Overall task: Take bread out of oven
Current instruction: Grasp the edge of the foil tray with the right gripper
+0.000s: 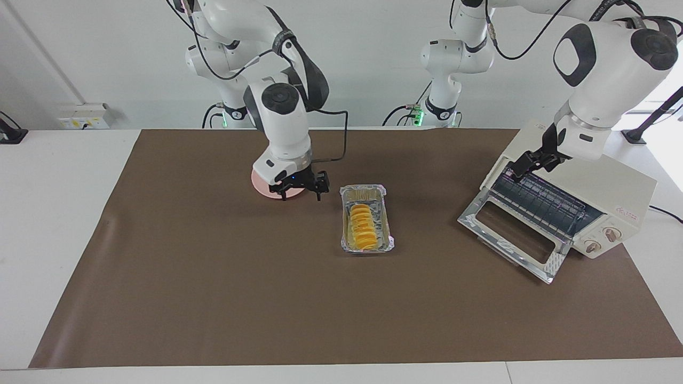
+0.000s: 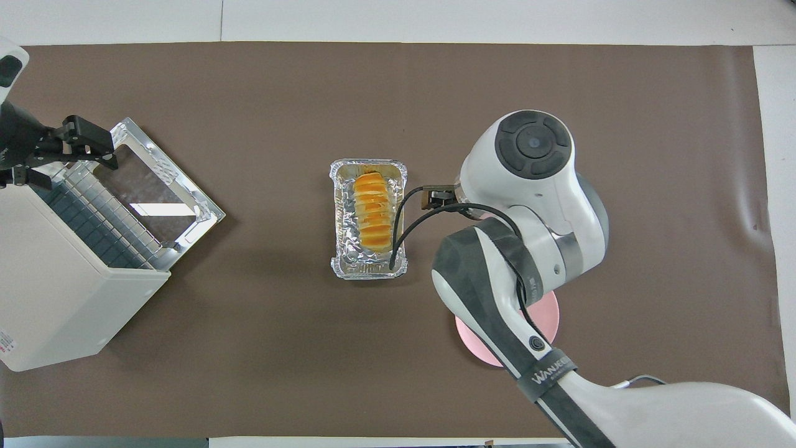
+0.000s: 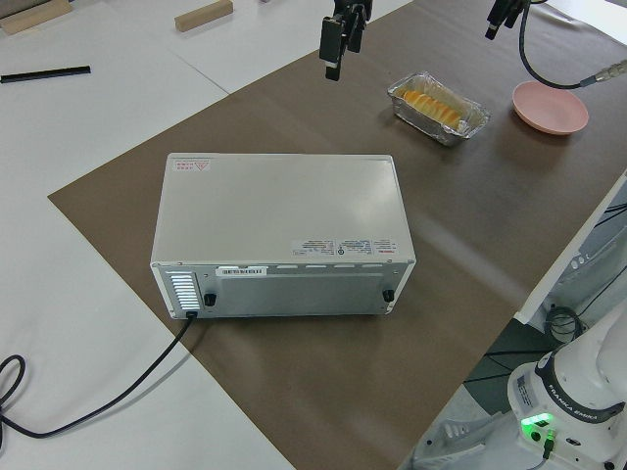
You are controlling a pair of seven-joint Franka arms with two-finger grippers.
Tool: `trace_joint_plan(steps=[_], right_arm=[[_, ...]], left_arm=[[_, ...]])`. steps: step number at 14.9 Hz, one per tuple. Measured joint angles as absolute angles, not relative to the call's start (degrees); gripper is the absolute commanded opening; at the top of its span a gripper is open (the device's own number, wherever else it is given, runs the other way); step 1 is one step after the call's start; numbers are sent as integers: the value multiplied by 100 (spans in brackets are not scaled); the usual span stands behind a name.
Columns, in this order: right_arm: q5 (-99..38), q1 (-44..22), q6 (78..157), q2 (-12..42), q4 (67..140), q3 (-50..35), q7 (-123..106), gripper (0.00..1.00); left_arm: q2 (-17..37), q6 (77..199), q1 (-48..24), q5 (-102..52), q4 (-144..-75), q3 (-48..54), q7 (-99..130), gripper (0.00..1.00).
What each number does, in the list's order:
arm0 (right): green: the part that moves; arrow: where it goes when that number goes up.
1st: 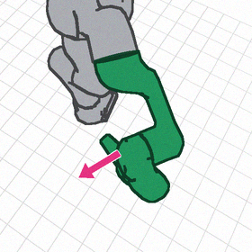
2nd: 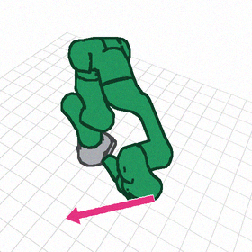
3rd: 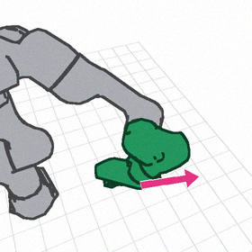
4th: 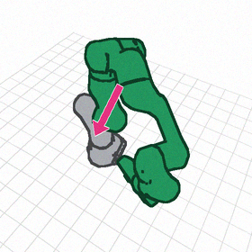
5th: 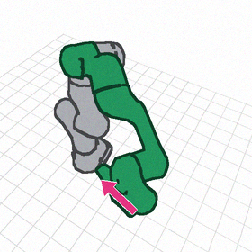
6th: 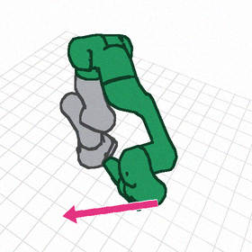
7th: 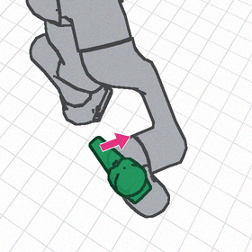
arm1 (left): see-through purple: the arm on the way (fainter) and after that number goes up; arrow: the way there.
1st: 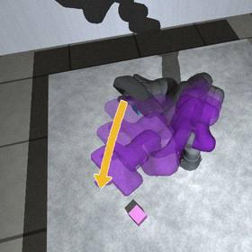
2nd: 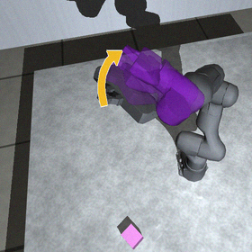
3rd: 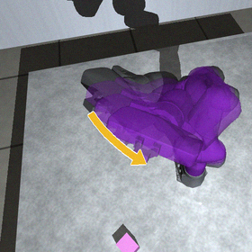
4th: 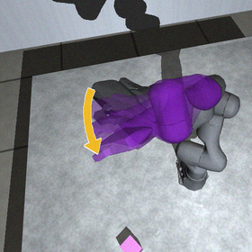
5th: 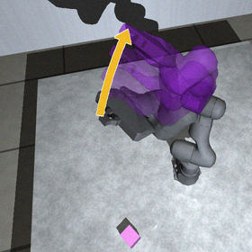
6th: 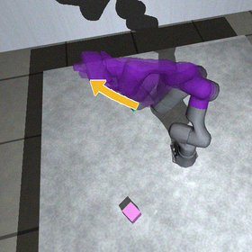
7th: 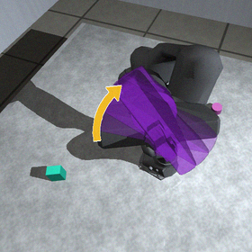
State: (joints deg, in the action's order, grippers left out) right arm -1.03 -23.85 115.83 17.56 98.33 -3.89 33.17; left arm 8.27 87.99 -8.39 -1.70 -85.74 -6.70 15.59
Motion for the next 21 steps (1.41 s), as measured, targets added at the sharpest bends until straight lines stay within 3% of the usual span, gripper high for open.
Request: trace_joint_plan(steps=[5, 10, 11, 13, 16, 21], right_arm=[[-100, -2670, 11804, 3106, 8771, -367, 3830, 100], [54, -2886, 11931, 3280, 8693, -349, 3904, 100], [91, -2903, 11949, 3296, 8704, -346, 3904, 90], [183, -2905, 11951, 3327, 8718, -336, 3905, 57], [201, -2917, 11971, 3351, 8720, -332, 3905, 0], [209, -3039, 12133, 3357, 8776, -332, 3905, 0]], left_arm=[[665, 8604, -817, -170, -8719, -661, 1431, 100], [290, 8163, -799, -170, -8967, -642, 1325, 100], [198, 8151, -799, -170, -9049, -641, 1261, 100], [47, 8133, -790, -170, -9196, -647, 1030, 100], [-50, 8117, -735, -170, -9324, -640, 870, 100], [-65, 8209, -674, -144, -9342, -614, 722, 100]])
